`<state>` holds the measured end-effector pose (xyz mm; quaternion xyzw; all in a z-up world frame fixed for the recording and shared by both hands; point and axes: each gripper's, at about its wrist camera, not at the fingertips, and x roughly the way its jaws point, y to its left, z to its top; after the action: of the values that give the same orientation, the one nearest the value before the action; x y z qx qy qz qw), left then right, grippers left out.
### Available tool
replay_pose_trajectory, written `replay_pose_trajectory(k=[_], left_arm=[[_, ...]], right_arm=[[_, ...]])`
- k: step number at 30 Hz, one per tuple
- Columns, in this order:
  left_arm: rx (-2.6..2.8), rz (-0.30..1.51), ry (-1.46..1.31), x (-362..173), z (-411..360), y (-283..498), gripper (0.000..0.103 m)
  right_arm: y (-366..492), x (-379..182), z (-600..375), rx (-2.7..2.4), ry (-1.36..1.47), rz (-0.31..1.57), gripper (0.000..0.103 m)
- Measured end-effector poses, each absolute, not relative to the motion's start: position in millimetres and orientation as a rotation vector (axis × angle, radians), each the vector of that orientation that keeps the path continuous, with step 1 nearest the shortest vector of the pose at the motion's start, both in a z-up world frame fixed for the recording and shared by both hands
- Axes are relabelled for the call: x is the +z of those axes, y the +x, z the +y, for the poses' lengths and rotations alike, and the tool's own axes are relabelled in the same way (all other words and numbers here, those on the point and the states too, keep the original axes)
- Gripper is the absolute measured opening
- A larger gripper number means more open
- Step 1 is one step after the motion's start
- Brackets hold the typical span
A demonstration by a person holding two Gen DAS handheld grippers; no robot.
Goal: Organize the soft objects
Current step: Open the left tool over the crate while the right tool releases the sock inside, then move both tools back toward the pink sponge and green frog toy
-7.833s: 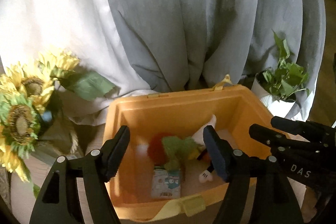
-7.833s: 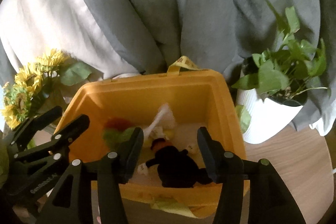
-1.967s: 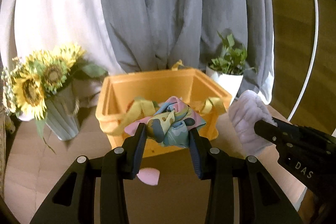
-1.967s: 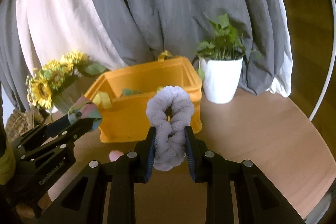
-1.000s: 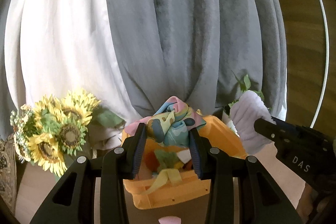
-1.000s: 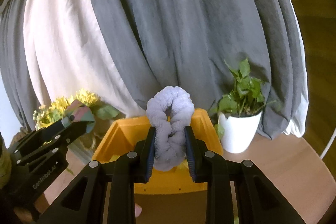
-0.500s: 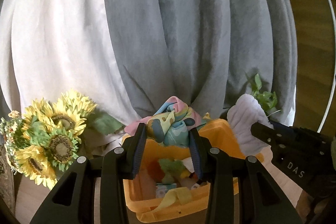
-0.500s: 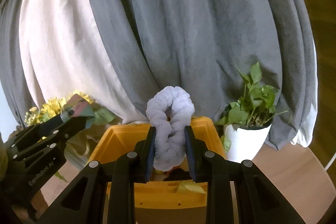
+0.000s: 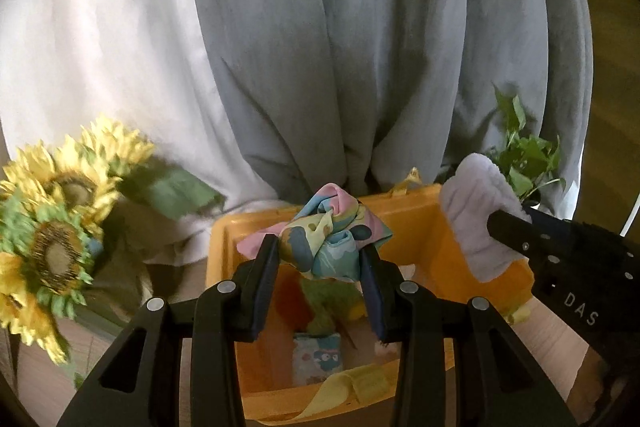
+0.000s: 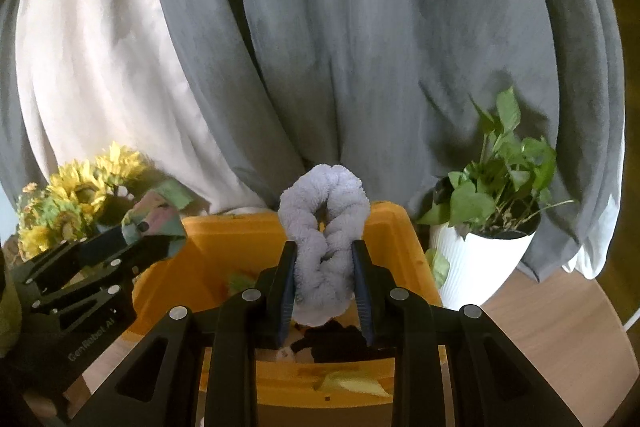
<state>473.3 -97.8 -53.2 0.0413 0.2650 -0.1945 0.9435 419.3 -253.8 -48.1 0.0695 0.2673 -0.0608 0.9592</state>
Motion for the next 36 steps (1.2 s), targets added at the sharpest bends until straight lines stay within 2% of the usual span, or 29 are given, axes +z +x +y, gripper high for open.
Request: replay_pose_trajectory(k=[14,16,19,20,22,27,29,33,36], left_arm=[[-0.431,0.651,0.122,-82.1,-111.7,499.4,0.041],[-0.438,0.665,0.118,-84.9,-113.0,501.1,0.047],[-0.431,0.664,0.115,-85.9,-111.8,500.6,0.064],[-0.428,0.661,0.116,-85.8,-111.4,499.8,0.064],[-0.42,0.657,0.12,-85.0,-110.8,498.2,0.064],[-0.405,0.639,0.104,-77.1,-103.7,488.0,0.068],[-0.401,0.625,0.097,-72.2,-100.0,482.9,0.068],[-0.398,0.598,0.081,-61.0,-92.4,471.4,0.07],[-0.391,0.577,0.073,-52.2,-87.7,462.3,0.07]], right_arm=[[447.8,-83.5,-261.7,-0.121,0.156,0.658,0.029],[449.3,-85.5,-262.5,-0.129,0.157,0.668,0.03],[449.8,-87.6,-263.4,-0.141,0.154,0.674,0.042],[449.6,-87.8,-263.4,-0.147,0.152,0.673,0.047],[446.9,-86.8,-263.7,-0.16,0.146,0.665,0.051],[437.0,-78.0,-263.8,-0.183,0.143,0.641,0.053],[431.2,-72.7,-263.4,-0.192,0.144,0.626,0.059],[421.5,-62.8,-260.8,-0.201,0.143,0.602,0.062],[410.8,-54.8,-259.2,-0.214,0.15,0.58,0.068]])
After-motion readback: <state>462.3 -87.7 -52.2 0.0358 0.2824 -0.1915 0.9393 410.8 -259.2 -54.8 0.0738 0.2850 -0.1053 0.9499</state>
